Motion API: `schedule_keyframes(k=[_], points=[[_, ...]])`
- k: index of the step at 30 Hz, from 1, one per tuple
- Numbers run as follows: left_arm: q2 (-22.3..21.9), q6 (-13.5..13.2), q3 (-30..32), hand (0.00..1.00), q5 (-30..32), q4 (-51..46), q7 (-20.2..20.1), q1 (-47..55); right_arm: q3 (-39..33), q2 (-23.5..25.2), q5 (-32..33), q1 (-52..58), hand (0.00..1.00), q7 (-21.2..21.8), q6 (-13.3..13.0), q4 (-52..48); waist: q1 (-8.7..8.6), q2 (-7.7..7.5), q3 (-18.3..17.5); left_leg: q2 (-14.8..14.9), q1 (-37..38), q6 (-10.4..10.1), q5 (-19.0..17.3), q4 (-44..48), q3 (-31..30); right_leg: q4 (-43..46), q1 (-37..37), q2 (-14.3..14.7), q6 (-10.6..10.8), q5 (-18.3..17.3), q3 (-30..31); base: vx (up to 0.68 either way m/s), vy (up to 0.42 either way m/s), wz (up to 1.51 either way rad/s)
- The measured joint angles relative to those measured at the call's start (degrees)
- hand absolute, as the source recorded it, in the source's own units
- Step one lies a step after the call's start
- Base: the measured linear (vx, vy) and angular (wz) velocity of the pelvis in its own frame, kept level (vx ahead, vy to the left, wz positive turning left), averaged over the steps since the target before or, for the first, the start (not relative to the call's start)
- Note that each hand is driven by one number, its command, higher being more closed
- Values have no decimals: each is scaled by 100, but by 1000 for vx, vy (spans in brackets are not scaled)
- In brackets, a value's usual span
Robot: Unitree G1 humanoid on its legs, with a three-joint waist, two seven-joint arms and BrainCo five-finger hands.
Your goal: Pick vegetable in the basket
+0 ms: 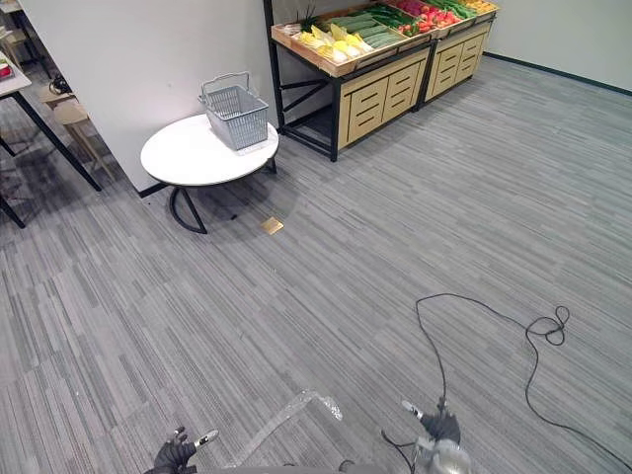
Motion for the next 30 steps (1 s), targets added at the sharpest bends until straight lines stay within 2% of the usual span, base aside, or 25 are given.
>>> schedule_keyframes(k=[8,10,16,18,20,21,22,24,25,26,27,28,30], points=[[33,-115,67,0,24,-588,30,63,-71,-208,-262,-69,0,2,1,-425,-68,136,94,-37,83,-2,-1,6,-15,-148,173,-46,3,2,-76,73,11,2],[30,-119,73,0,-30,-616,95,63,-70,-217,-258,-102,0,0,0,-434,-126,135,95,-37,75,-2,-1,10,-35,-148,174,-47,3,2,-89,24,0,4],[-59,-119,76,0,-294,-975,111,98,-70,-150,-181,-118,0,-107,10,-478,-122,105,280,-39,-61,13,-28,114,-24,-131,85,-56,4,1,-86,-35,-3,1],[-132,-117,78,0,-364,-1171,115,168,-70,-113,-169,-109,0,-116,22,-624,-126,154,313,33,-294,88,-272,399,68,-72,-69,-11,20,4,-67,-83,10,-10],[-195,-112,79,0,-423,-1355,117,237,-70,-73,-110,-124,0,-165,24,-666,-51,159,346,116,-527,141,-551,780,221,84,-239,30,126,-114,32,-68,18,-29],[-238,-112,77,0,-478,-1515,118,294,-70,-60,-56,-109,0,-226,27,-677,24,157,382,164,-656,143,-778,1055,309,341,-380,30,171,-335,47,-59,29,-32],[-261,-114,63,0,-525,-1679,120,342,-66,-56,-51,-83,0,-231,35,-687,26,129,393,174,-811,200,-996,1313,364,682,-544,-4,216,-538,31,-37,55,-19],[-232,-114,22,0,-625,-1818,126,404,-66,-9,-51,49,0,-264,57,-887,5,50,428,98,-853,279,-1226,1527,413,1312,-764,-194,328,-902,-123,44,60,7],[-222,-115,14,0,-640,-1844,134,396,-65,6,-51,82,0,-268,56,-943,1,0,457,58,-799,285,-1294,1540,423,1642,-867,-265,324,-949,-144,180,83,0],[-197,-107,-54,0,-648,-1843,165,377,-48,13,-51,82,0,-275,68,-1007,11,-18,514,26,-715,388,-1389,1582,393,2693,-1344,-372,322,-925,-274,254,107,0],[-148,-104,-123,0,-649,-1843,216,353,-20,44,-50,82,0,-279,75,-1008,-7,-11,523,26,-630,462,-1435,1596,334,3362,-1702,-413,309,-981,-397,368,117,13],[-76,-102,-203,0,-649,-1841,238,345,-10,77,-47,100,0,-286,78,-1009,-56,-6,538,36,-438,459,-1537,1549,235,3591,-1886,-406,225,-1115,-495,239,61,27],[-11,-104,-237,0,-649,-1841,244,312,36,73,-48,101,0,-332,77,-1042,-136,14,550,51,-135,426,-1625,1391,112,3334,-2112,-381,255,-1185,-653,326,22,31]])
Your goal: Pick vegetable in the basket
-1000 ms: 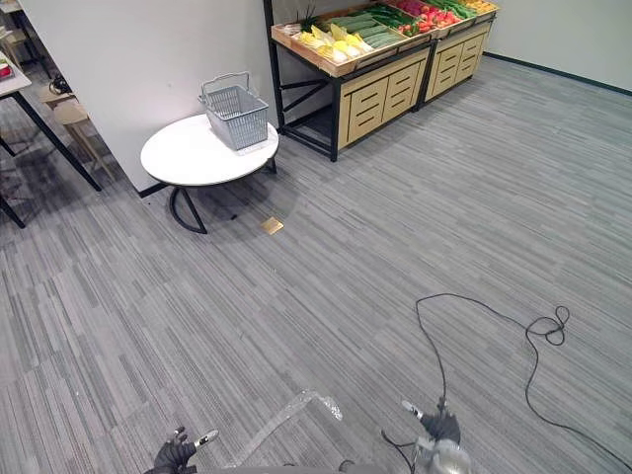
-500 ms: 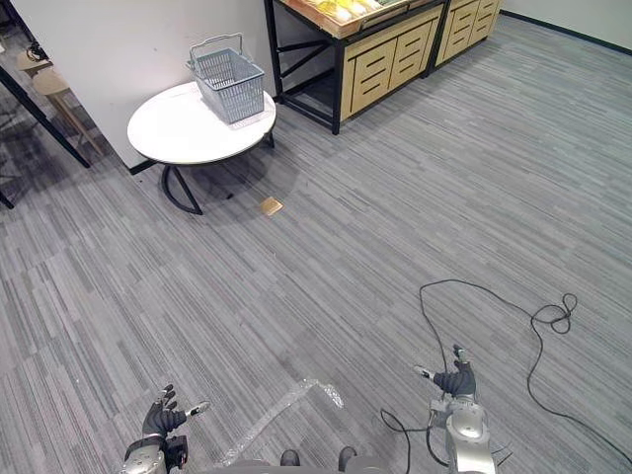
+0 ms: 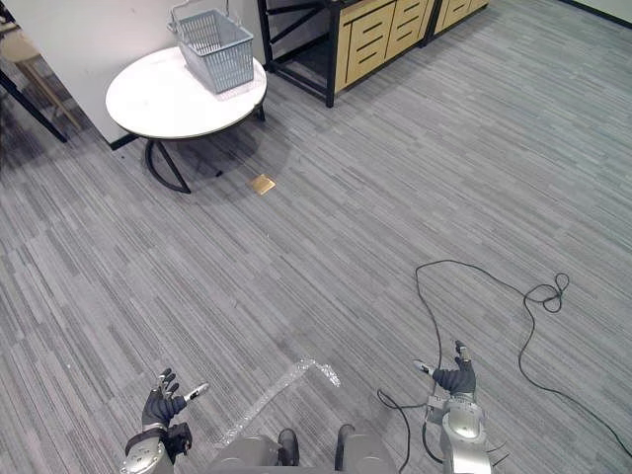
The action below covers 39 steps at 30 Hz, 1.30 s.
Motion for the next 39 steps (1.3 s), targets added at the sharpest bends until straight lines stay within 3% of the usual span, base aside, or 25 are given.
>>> schedule_keyframes(k=[3,6,7,8,9,10,11,12,13,16,20,21,23,24,25,26,28,30,31,32,33,36,37,38,39], points=[[9,-5,14,0,-3,127,31,-265,37,-124,-6,-82,0,-4,-2,-47,-114,147,78,244,455,-131,-47,-322,-236,-1164,-481,272,-138,360,-115,608,-30,49],[13,-11,64,0,-2,272,113,-409,56,-281,-16,-15,0,-8,-7,-94,-207,91,77,345,949,-643,-16,-439,-565,-2870,-608,592,-450,2279,89,736,-100,49],[-77,-28,48,0,0,418,117,-487,76,-374,-23,-40,0,1,12,-108,-198,326,154,513,1103,-754,-21,-286,-654,-2347,-646,665,-698,2496,23,527,-106,41],[-126,-26,57,0,1,410,104,-543,87,-316,-23,-72,0,-2,33,-220,-215,378,192,584,958,-1215,330,172,-649,-1932,-632,596,-808,2053,-86,512,-108,43],[-172,-28,66,0,2,380,106,-545,126,-285,-26,-49,0,16,55,-330,-226,382,198,555,823,-1257,592,577,-652,-1817,-543,560,-825,1866,-130,782,-197,45],[-338,-29,149,0,1,330,102,-525,295,-274,-31,61,0,34,62,-618,-205,410,228,634,424,-1368,1330,1832,-617,-1827,-117,546,-902,1603,-200,793,-217,48],[-444,-64,167,0,1,250,95,-473,394,-223,-32,140,0,64,47,-888,-156,451,246,940,-65,-1509,1431,3190,-512,-2028,452,604,-903,1416,-228,787,-212,44],[-471,-71,162,0,0,194,82,-430,437,-176,-32,141,0,73,43,-1011,-142,461,253,1119,-299,-1468,1408,3777,-381,-2170,740,652,-909,1387,-258,584,-143,44],[-505,-74,158,0,0,81,47,-334,534,-74,-32,140,0,79,-30,-1294,-116,416,281,1417,-811,-1171,1228,4596,-67,-2489,1324,729,-961,1282,-276,534,-130,22],[-577,-71,159,0,0,-14,-26,-307,601,19,-35,139,0,76,-108,-1650,172,353,315,1769,-1817,-789,986,4835,558,-3112,2239,763,-896,1042,-215,468,-94,6],[-648,-36,142,0,7,-5,-24,-194,590,38,-34,93,0,64,-50,-1609,314,308,342,1456,-2617,-716,980,2222,946,-3421,2894,615,-738,643,-177,474,64,-2],[-647,-18,114,0,6,1,-17,-172,600,44,-34,113,0,-10,-35,-1521,345,216,352,1151,-2602,-905,1307,757,761,-3384,3082,455,-582,388,-115,535,161,-14],[-646,-17,51,0,6,4,-14,-131,615,18,-40,94,0,-33,-35,-1407,344,246,315,1040,-2579,-993,1589,-65,633,-3360,3238,368,-379,133,-28,550,213,-22],[-644,-11,26,0,6,6,-12,-121,652,24,-57,94,0,-47,-26,-1339,356,271,280,1049,-2610,-943,1826,-228,641,-3346,3355,308,-270,-36,16,575,280,-32],[-585,1,7,0,8,28,-10,-131,663,90,-104,95,0,-59,-9,-1171,426,97,184,870,-2618,-593,2243,38,723,-3200,3413,-1,-78,-261,103,604,295,-37],[-570,1,-25,0,14,8,-12,-180,696,145,-141,185,0,-35,9,-1112,480,-107,112,657,-2667,-234,2155,332,729,-2861,3337,-274,27,-306,193,641,296,-31],[-510,-2,-101,0,19,45,-17,-153,689,328,-149,207,0,-30,6,-1102,436,-336,8,418,-2617,-43,1768,932,752,-1933,3134,-572,194,-189,327,699,284,-3],[-417,5,-186,0,23,113,-19,-179,725,375,-212,151,0,-21,6,-944,397,-412,-21,278,-2249,50,1257,1073,760,-44,2478,-752,483,597,495,809,307,16],[-348,25,-193,0,26,121,-12,-172,808,376,-291,64,0,-7,21,-875,341,-436,-11,200,-1872,98,1018,1013,743,1304,1920,-836,441,708,582,736,223,10],[-333,44,-224,0,27,140,-5,-133,949,382,-369,-44,0,-6,25,-876,300,-400,12,180,-1391,115,868,879,734,2157,1464,-863,189,541,568,585,145,1],[-303,48,-227,0,27,149,2,-124,1030,384,-389,-72,0,-6,25,-900,301,-387,15,172,-1127,113,838,748,735,2365,1277,-853,74,468,533,545,107,-4],[-158,-2,-229,0,26,186,3,-202,1365,380,-496,-281,0,-5,-16,-1098,161,-247,73,181,-7,74,803,-93,591,1796,344,-689,-59,91,-89,519,33,20],[-108,-15,-231,0,26,321,-3,-295,1409,362,-539,-391,0,-5,-29,-1265,114,-216,92,223,235,-26,746,-286,513,983,7,-613,-66,91,-350,504,-59,29],[-58,-16,-233,0,27,456,-4,-378,1414,336,-563,-473,0,-6,-35,-1370,96,-215,101,259,380,-103,700,-372,496,106,-159,-499,-35,240,-472,613,-103,31],[3,-9,-236,0,29,641,-12,-443,1450,259,-598,-612,0,-4,-44,-1447,78,-246,94,288,563,-229,615,-424,462,-1233,-220,-343,-44,751,-500,626,-148,27]])
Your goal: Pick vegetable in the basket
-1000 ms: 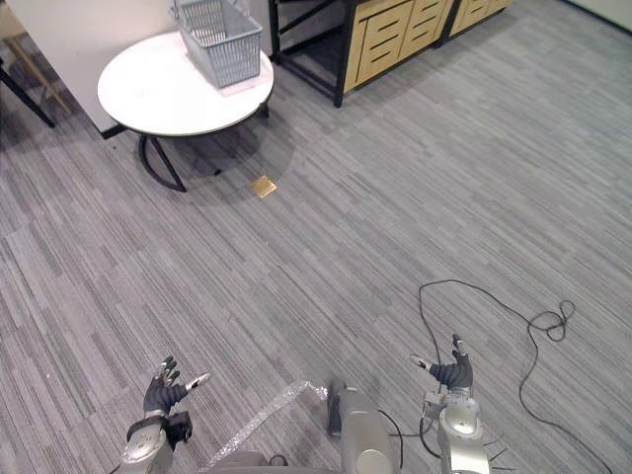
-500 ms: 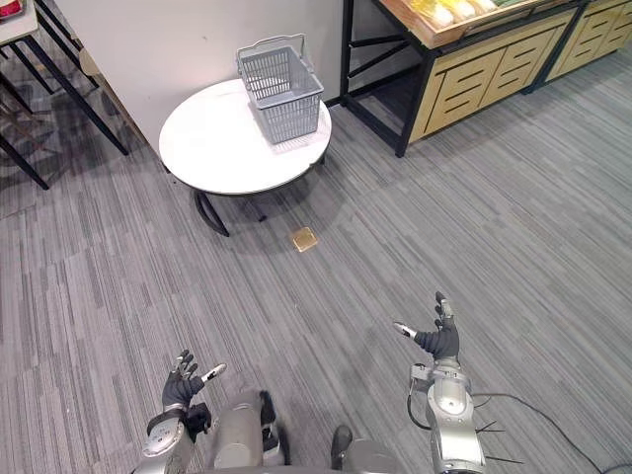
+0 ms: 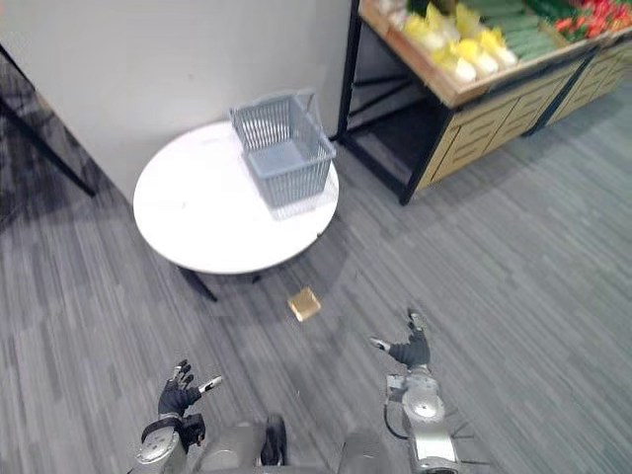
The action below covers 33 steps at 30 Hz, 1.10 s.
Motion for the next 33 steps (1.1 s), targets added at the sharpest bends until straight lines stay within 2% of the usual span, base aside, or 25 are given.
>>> schedule_keyframes(k=[1,2,3,4,5,6,7,9,10,11,12,13,14,15,17,18,19,20,21,23,27,29,30,32,33], points=[[33,3,7,0,3,120,1,-14,1,-65,-11,-62,0,-3,-5,-61,-11,-46,-10,-42,164,-130,-82,-50,-86,-941,33,124,-7,487,51,522,-149,38],[41,8,3,0,7,176,0,5,6,-144,-62,-106,0,-7,-5,-138,-37,-98,-7,-77,328,-258,-201,-52,-200,-1459,112,173,-25,1246,235,558,-182,61],[-58,6,-28,0,18,278,3,-1,65,-344,-164,-199,0,-14,-6,-245,-105,15,0,0,547,-382,-319,-62,-444,-1368,273,273,-475,1776,311,517,-162,38],[-76,2,-123,0,27,326,-6,-10,132,-505,-251,-317,0,-15,8,-379,-63,199,26,180,561,-459,-262,-17,-495,-1164,264,395,-475,1577,313,509,-177,23],[-81,-8,-133,0,55,369,-9,-11,172,-580,-335,-380,0,-17,5,-520,-49,267,34,248,530,-525,-225,71,-581,-957,190,419,-544,1426,289,457,-164,2],[-86,-6,-134,0,143,465,-9,19,289,-731,-580,-453,0,-14,-11,-869,-92,401,25,327,440,-628,-143,496,-843,-559,192,438,-613,1013,145,375,-156,23],[-84,-5,-132,0,175,504,-8,19,319,-755,-690,-460,0,-15,-27,-981,-96,433,15,383,310,-716,-89,878,-955,-474,258,438,-628,849,75,467,-195,44],[-126,-6,-146,0,229,540,-15,68,609,-847,-965,-648,0,-22,-32,-1100,-72,463,48,574,-485,-1206,608,3045,-1347,-699,942,523,-679,549,-116,433,-201,41],[-169,-8,-148,0,227,541,-14,97,743,-871,-1029,-742,0,-29,-32,-1109,-42,507,70,668,-690,-1223,611,3625,-1348,-881,1187,598,-681,548,-147,389,-151,7],[-222,-6,-177,0,227,543,-19,143,1001,-957,-1124,-920,0,-36,-34,-1167,65,566,92,838,-1056,-1127,556,4365,-1198,-1215,1627,717,-692,555,-157,298,-85,-9],[-233,-6,-199,0,222,541,-19,162,1123,-969,-1129,-983,0,-36,-44,-1217,100,556,92,878,-1226,-1022,495,4505,-1108,-1345,1796,738,-717,538,-147,403,-83,-15],[-234,1,-224,0,222,545,-20,212,1368,-973,-1176,-1192,0,-33,-143,-1269,137,511,129,889,-1521,-817,371,4315,-913,-1610,2123,734,-773,493,-101,316,-51,-13],[-234,4,-224,0,223,545,-21,235,1462,-960,-1192,-1267,0,-28,-169,-1265,156,512,129,883,-1611,-748,327,4092,-855,-1688,2200,734,-767,497,-75,335,-32,-28],[-234,16,-224,0,223,542,-22,268,1626,-967,-1243,-1385,0,-17,-214,-1260,243,534,133,840,-1743,-643,263,3448,-790,-1796,2308,730,-727,522,15,303,53,-33],[-193,31,-213,0,223,543,-24,302,1805,-975,-1351,-1515,0,6,-220,-1161,260,542,140,712,-1825,-638,263,2249,-806,-1884,2420,686,-674,522,85,252,85,-23],[-180,48,-213,0,222,545,-24,305,1877,-991,-1364,-1601,0,10,-217,-1034,260,539,142,597,-1809,-666,323,1627,-885,-1879,2432,640,-612,490,128,182,128,-17],[-200,49,-222,0,220,545,-24,319,1963,-1100,-1386,-1697,0,13,-214,-878,258,637,133,539,-1727,-727,732,800,-983,-1873,2464,660,-498,445,181,274,224,-26],[-197,48,-232,0,219,587,-30,297,1992,-1198,-1436,-1768,0,17,-208,-738,278,740,173,550,-1669,-554,1171,581,-1007,-1832,2531,723,-334,344,304,217,214,-24],[-172,51,-232,0,219,625,-28,291,2021,-1197,-1456,-1772,0,24,-183,-646,287,688,152,502,-1623,-553,1172,547,-963,-1835,2533,651,-283,347,336,214,209,-20],[-124,52,-231,0,221,648,-82,318,2105,-1225,-1591,-1903,0,125,-130,-557,398,529,133,239,-1415,-399,1148,219,-749,-1815,2496,372,-96,239,541,195,193,-24],[-109,53,-234,0,222,639,-127,367,2548,-1246,-1796,-2735,0,135,-118,11,413,491,125,-21,-1237,-213,1039,70,-524,-1692,2460,125,136,102,777,135,156,-22],[-49,42,-234,0,221,586,-124,361,2692,-1264,-1892,-3147,0,133,-119,259,441,433,123,-96,-1235,-127,976,74,-422,-1456,2316,30,192,-8,884,120,105,-10],[42,42,-231,0,218,582,-116,297,2748,-1331,-2016,-3447,0,133,-109,523,515,360,136,-164,-1234,-97,957,81,-414,-1155,2170,-33,188,-85,964,101,80,-2],[104,33,-231,0,217,478,-107,288,2755,-1389,-2045,-3656,0,132,-76,773,537,309,157,-167,-1216,-76,945,67,-461,-878,2054,-18,182,-82,1019,77,43,14],[171,16,-223,0,214,427,-98,272,2804,-1448,-2067,-3872,0,131,-46,1037,523,316,185,-112,-1187,-11,904,58,-624,-372,1790,73,90,-83,1132,73,29,30]])
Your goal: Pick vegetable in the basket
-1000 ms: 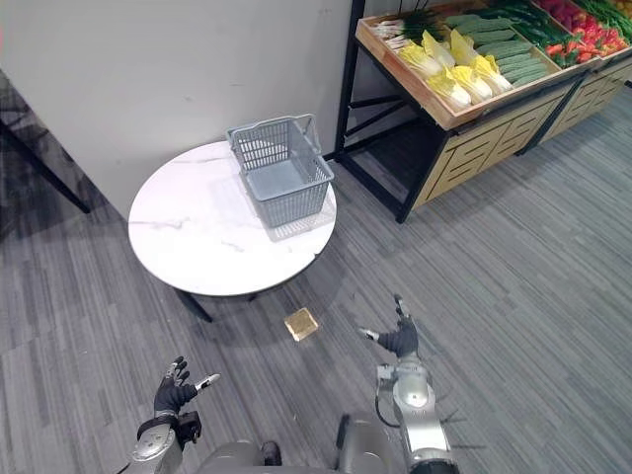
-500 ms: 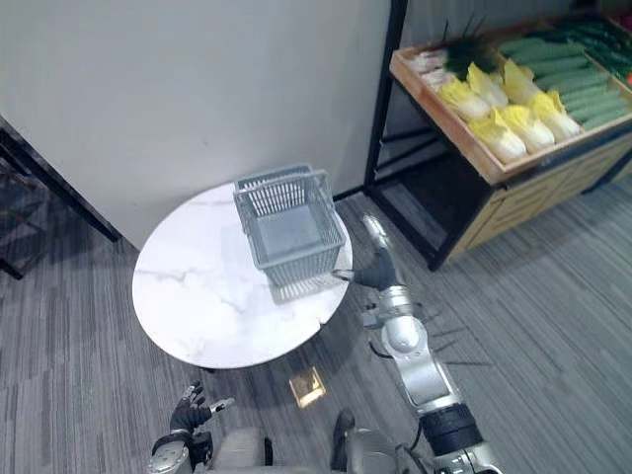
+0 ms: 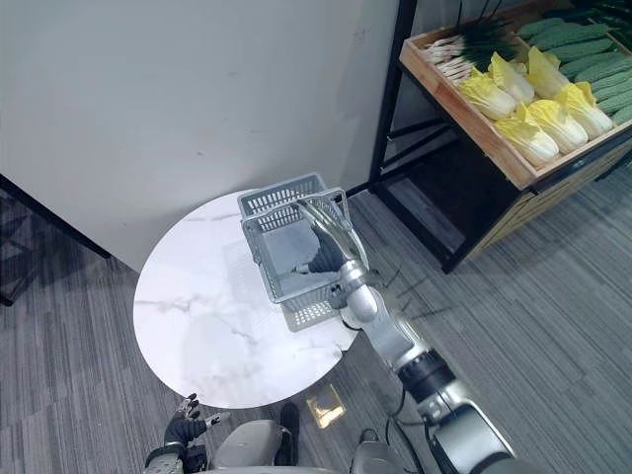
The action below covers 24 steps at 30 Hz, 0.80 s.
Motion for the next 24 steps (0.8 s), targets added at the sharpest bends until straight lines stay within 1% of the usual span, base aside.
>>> schedule_keyframes(k=[1,2,3,4,5,6,7,9,11,12,14,16,18,19,20,21,22,23,24], points=[[35,-4,-4,0,-3,-28,3,-2,62,-55,-5,-58,0,-3,21,81,-8,0,8,24,14,4,-4,-2,-67,113,-81,37,-135,-132,58,55,6,31],[63,-17,0,0,-6,-41,14,-17,96,-110,-13,-103,0,-2,23,161,-7,-10,5,48,20,1,-3,-1,-111,107,-128,84,-126,-218,105,46,-25,48],[101,-32,3,0,-12,-35,74,-90,156,-235,-29,-166,0,-2,57,227,21,-40,3,40,5,-21,9,6,-215,-136,-258,104,-130,-212,114,51,-38,55],[149,-67,5,0,-56,-40,93,-98,167,-242,-52,-237,0,0,64,259,26,-146,6,-76,-23,-41,17,6,-289,-400,-294,48,-155,30,122,66,-78,62],[185,-86,12,0,-74,-33,92,-112,173,-231,-58,-327,0,-1,58,299,19,-228,50,-177,-28,-56,18,21,-357,-502,-326,-27,-90,168,119,53,-87,57],[163,-80,14,0,-100,31,90,-163,173,-239,-62,-465,0,-3,57,447,-13,-174,92,-198,-77,-102,41,31,-489,-515,-300,-89,-18,129,51,53,-101,52],[143,-90,26,0,-116,33,91,-165,243,-258,-67,-767,0,-2,75,748,20,-53,120,-125,-221,-168,90,-16,-603,-722,-319,-9,-47,230,-63,19,-97,42],[145,-99,80,0,-118,57,91,-164,338,-291,-95,-1095,0,-1,83,1037,49,16,167,-64,-330,-247,180,-154,-720,-895,-366,64,-81,343,-149,0,-95,22],[129,-100,103,0,-226,72,90,-198,338,-367,-123,-1487,0,-2,98,1449,58,105,242,-19,-452,-324,383,-384,-899,-1103,-414,109,-129,454,-358,12,-102,37],[122,-103,102,0,-243,72,90,-213,338,-400,-123,-1569,0,-1,103,1541,69,137,270,-15,-465,-327,416,-424,-938,-1119,-414,113,-134,459,-399,26,-94,36],[106,-131,101,0,-328,78,90,-231,336,-529,-124,-1864,0,-7,117,1863,158,263,368,-4,-508,-368,527,-567,-1057,-1203,-425,128,-171,484,-519,20,-65,27],[107,-228,99,0,-397,98,93,-246,325,-556,-120,-2204,0,-16,131,2182,172,336,433,-5,-673,-396,615,-621,-1157,-1232,-546,130,-192,512,-619,-12,-35,29],[91,-229,94,0,-457,187,92,-375,312,-642,-117,-2477,0,-23,187,2449,191,431,528,-11,-776,-436,758,-738,-1304,-1295,-612,124,-204,554,-755,-28,-33,40],[77,-231,85,0,-521,199,92,-443,286,-665,-111,-2603,0,-29,239,2636,193,502,604,-19,-786,-443,846,-835,-1403,-1295,-612,110,-205,554,-851,-36,-22,40],[75,-264,47,0,-618,198,92,-468,268,-668,-101,-2682,0,-34,262,2772,228,558,651,-19,-805,-465,904,-902,-1466,-1294,-637,109,-205,553,-889,-47,-27,35],[73,-284,30,0,-655,197,91,-468,268,-666,-99,-2729,0,-37,262,2853,250,575,659,-24,-832,-485,954,-947,-1499,-1290,-674,100,-205,554,-916,-53,-19,28],[71,-312,-13,0,-708,198,89,-489,259,-695,-93,-2839,100,-52,262,3009,260,652,699,-29,-899,-493,1027,-1007,-1579,-1287,-728,92,-209,556,-1002,-48,-17,27],[66,-318,-24,0,-731,197,89,-510,243,-724,-84,-2891,100,-69,262,3121,263,689,717,-33,-935,-509,1064,-1030,-1637,-1285,-752,88,-218,562,-1046,-68,-20,37],[64,-333,-28,0,-782,200,88,-568,135,-786,-50,-2973,100,-126,271,3357,307,759,751,-31,-986,-528,1155,-1114,-1711,-1281,-801,83,-230,569,-1137,-78,-23,36]])
